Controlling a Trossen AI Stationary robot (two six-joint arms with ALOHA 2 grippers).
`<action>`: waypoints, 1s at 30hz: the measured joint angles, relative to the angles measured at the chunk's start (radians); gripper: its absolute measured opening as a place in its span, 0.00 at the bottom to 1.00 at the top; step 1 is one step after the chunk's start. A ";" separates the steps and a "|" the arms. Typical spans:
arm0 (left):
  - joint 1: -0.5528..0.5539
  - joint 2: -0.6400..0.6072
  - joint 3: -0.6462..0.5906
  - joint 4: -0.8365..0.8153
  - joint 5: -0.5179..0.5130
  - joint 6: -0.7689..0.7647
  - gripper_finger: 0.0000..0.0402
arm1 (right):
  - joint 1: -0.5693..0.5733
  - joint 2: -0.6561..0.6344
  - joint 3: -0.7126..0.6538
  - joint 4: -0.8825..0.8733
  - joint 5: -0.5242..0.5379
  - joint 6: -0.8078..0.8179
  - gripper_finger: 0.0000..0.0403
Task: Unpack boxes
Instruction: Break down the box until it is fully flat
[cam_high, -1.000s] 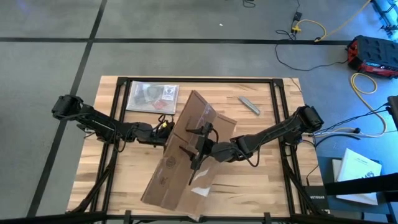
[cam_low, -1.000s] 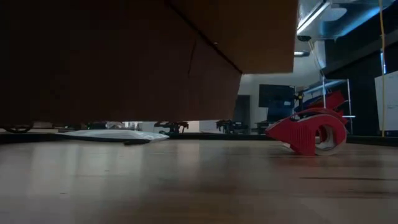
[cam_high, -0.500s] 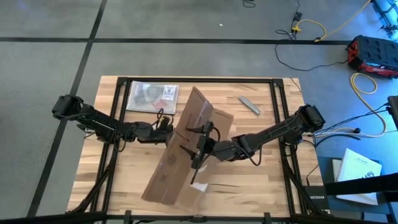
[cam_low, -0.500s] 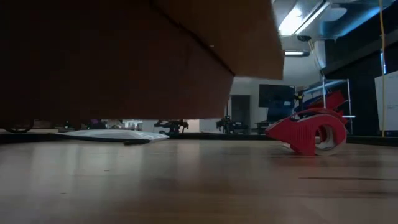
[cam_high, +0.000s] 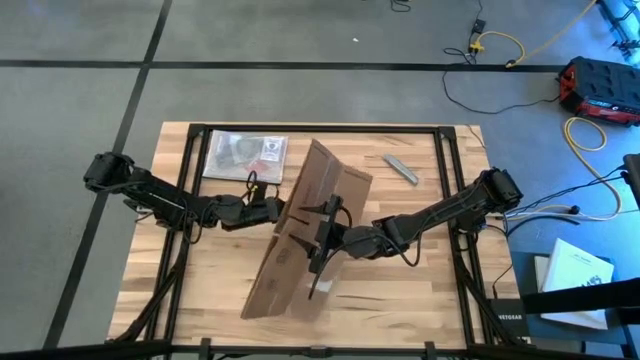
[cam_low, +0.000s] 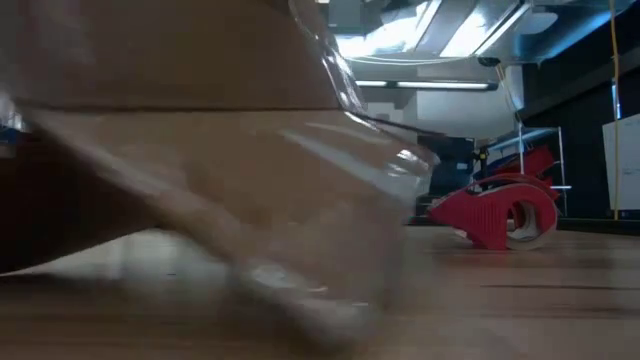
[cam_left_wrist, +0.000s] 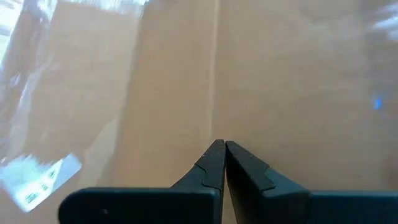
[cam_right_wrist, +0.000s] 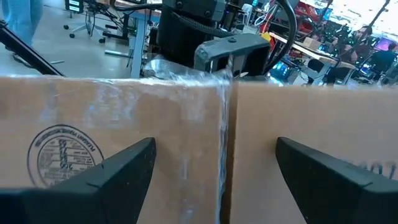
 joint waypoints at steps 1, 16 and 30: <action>0.000 0.000 0.000 0.000 -0.001 -0.008 0.00 | 0.000 0.000 0.000 -0.002 0.000 0.000 0.80; 0.000 0.000 0.000 -0.002 0.001 -0.051 0.00 | 0.000 -0.002 0.000 -0.111 -0.052 -0.167 0.80; -0.003 0.000 -0.001 -0.002 0.001 -0.068 0.00 | -0.015 -0.003 0.000 -0.182 -0.067 -0.371 0.80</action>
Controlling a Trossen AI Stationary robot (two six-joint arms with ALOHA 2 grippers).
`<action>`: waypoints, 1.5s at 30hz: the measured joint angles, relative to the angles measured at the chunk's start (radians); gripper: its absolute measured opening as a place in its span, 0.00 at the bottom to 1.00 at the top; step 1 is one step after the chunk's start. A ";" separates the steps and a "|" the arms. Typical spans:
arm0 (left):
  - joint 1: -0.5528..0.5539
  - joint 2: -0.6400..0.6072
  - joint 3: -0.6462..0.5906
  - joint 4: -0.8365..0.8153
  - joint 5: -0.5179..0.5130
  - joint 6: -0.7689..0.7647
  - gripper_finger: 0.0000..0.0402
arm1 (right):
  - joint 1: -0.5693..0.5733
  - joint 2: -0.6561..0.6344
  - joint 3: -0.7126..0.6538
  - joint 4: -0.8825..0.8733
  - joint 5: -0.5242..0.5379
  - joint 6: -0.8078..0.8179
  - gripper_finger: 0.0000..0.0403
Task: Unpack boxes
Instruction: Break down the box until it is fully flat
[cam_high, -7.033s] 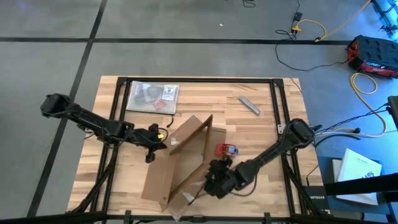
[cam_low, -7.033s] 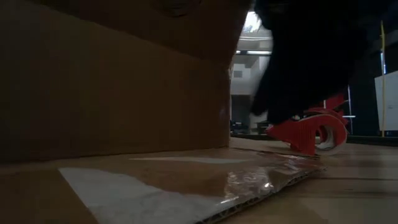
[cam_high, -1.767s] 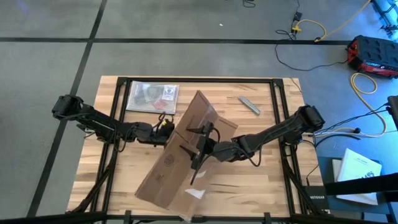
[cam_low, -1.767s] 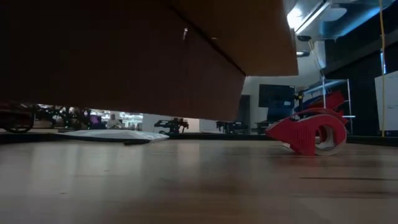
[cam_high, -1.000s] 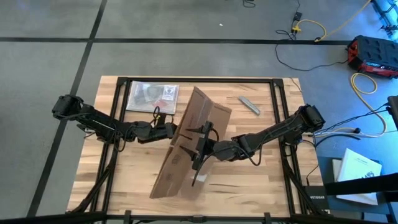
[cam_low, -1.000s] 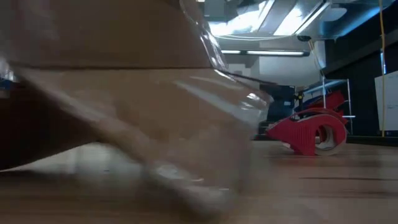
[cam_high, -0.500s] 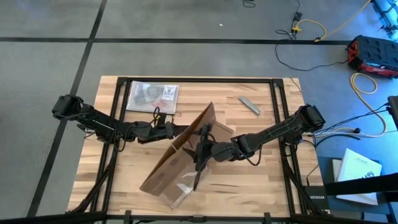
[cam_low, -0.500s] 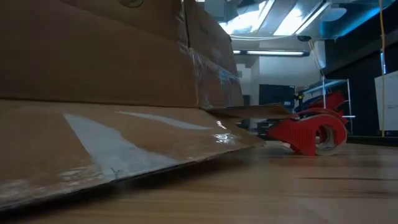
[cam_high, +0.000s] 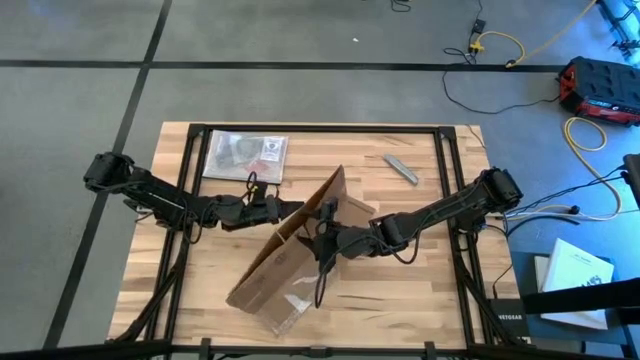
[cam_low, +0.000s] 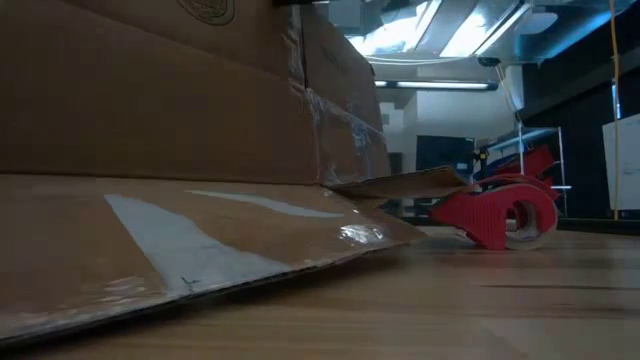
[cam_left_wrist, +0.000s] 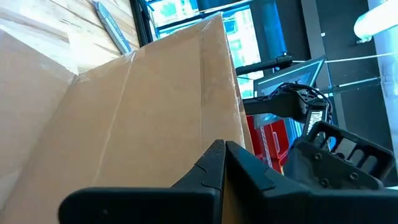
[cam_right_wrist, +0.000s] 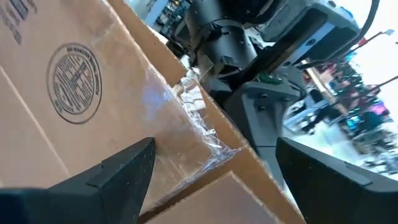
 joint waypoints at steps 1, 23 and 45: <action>-0.001 0.000 0.000 0.000 0.000 -0.006 0.00 | -0.006 0.000 0.000 0.000 0.001 -0.014 0.80; -0.059 0.000 -0.001 -0.002 0.001 -0.013 0.00 | -0.105 0.000 0.040 -0.243 -0.180 0.130 0.80; -0.059 0.001 -0.001 -0.004 0.001 0.001 0.00 | -0.178 0.015 0.181 -0.551 -0.471 0.184 0.76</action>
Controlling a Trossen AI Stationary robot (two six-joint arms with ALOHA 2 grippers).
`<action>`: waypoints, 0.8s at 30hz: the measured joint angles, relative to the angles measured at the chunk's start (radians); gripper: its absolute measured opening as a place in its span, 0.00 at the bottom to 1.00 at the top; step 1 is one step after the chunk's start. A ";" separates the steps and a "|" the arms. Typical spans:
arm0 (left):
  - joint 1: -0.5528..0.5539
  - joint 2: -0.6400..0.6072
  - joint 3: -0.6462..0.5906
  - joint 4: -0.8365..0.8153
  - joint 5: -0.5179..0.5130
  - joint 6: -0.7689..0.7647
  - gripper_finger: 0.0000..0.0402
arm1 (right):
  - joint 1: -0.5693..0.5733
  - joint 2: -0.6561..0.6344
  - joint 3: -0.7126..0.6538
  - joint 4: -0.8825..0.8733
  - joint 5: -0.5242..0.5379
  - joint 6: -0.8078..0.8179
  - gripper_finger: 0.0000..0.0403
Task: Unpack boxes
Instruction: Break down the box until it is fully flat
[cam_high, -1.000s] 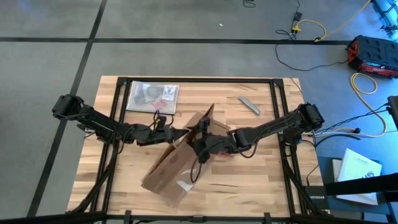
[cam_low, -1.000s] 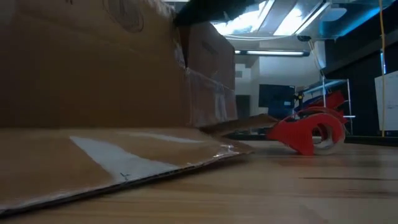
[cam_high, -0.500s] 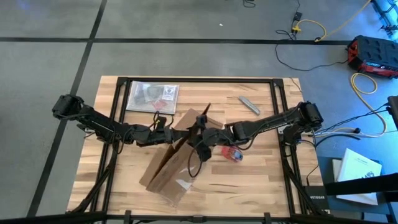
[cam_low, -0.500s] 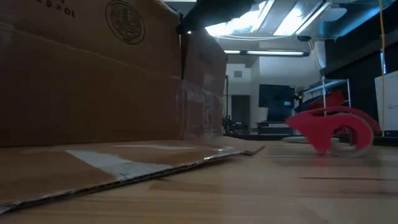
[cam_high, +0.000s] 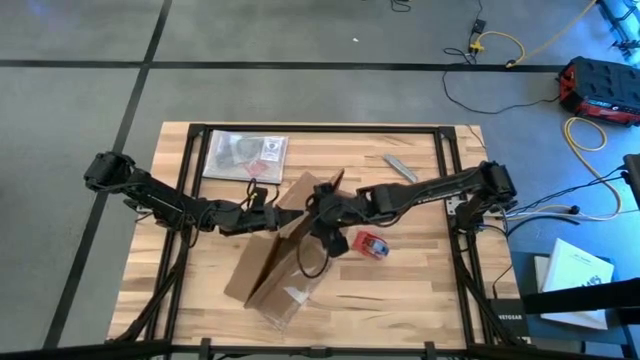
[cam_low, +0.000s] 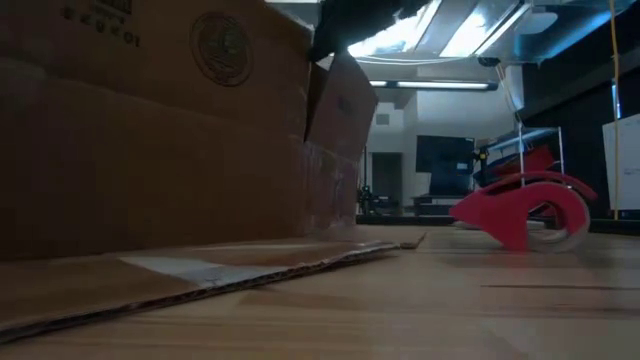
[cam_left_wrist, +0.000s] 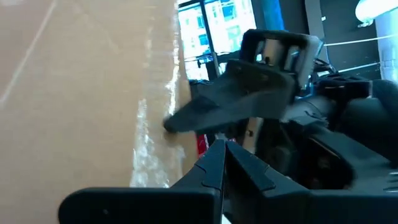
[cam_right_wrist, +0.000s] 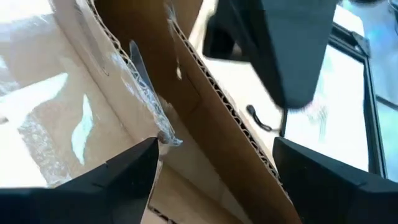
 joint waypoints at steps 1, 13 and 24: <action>0.001 0.000 0.000 0.000 0.000 0.000 0.00 | -0.007 0.000 0.008 -0.007 -0.011 0.000 0.76; 0.003 0.000 0.000 0.004 -0.038 -0.006 0.00 | -0.036 0.110 0.010 0.008 -0.153 0.087 0.65; 0.003 0.000 0.000 0.003 -0.042 -0.008 0.00 | -0.027 0.134 0.044 0.018 -0.089 0.080 0.30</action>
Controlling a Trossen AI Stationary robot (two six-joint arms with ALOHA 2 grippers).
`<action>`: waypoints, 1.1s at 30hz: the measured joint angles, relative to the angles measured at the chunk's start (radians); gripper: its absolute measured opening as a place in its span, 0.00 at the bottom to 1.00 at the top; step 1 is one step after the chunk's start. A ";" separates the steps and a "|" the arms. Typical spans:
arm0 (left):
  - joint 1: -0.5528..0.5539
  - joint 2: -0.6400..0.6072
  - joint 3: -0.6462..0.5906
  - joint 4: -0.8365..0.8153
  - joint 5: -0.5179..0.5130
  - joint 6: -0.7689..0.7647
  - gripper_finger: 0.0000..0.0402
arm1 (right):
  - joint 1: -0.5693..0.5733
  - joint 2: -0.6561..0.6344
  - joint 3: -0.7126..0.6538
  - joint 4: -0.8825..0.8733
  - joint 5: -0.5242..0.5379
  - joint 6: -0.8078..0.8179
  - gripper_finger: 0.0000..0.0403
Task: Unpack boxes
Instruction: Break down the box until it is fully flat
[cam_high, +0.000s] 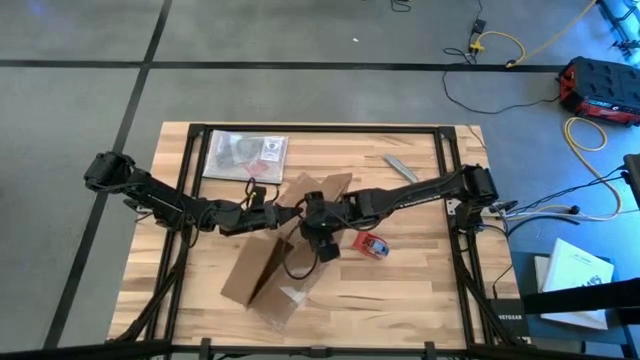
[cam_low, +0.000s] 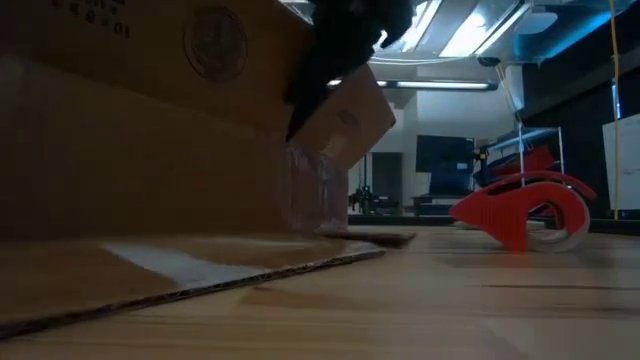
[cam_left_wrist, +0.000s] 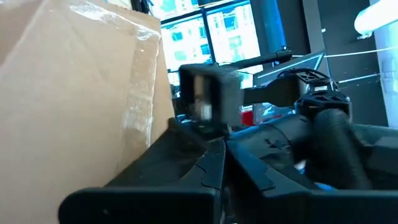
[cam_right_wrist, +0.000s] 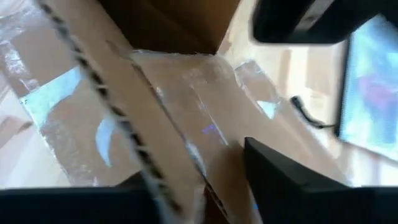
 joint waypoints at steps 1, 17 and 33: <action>0.000 0.000 0.000 0.001 0.000 0.000 0.00 | 0.000 0.000 0.010 0.000 0.009 0.000 0.27; 0.135 -0.149 -0.001 0.179 0.000 0.374 0.00 | 0.014 0.001 0.258 -0.424 0.035 0.007 0.01; -0.072 -0.483 -0.001 0.226 0.139 1.174 0.00 | 0.023 0.001 0.356 -0.442 0.490 -0.002 0.00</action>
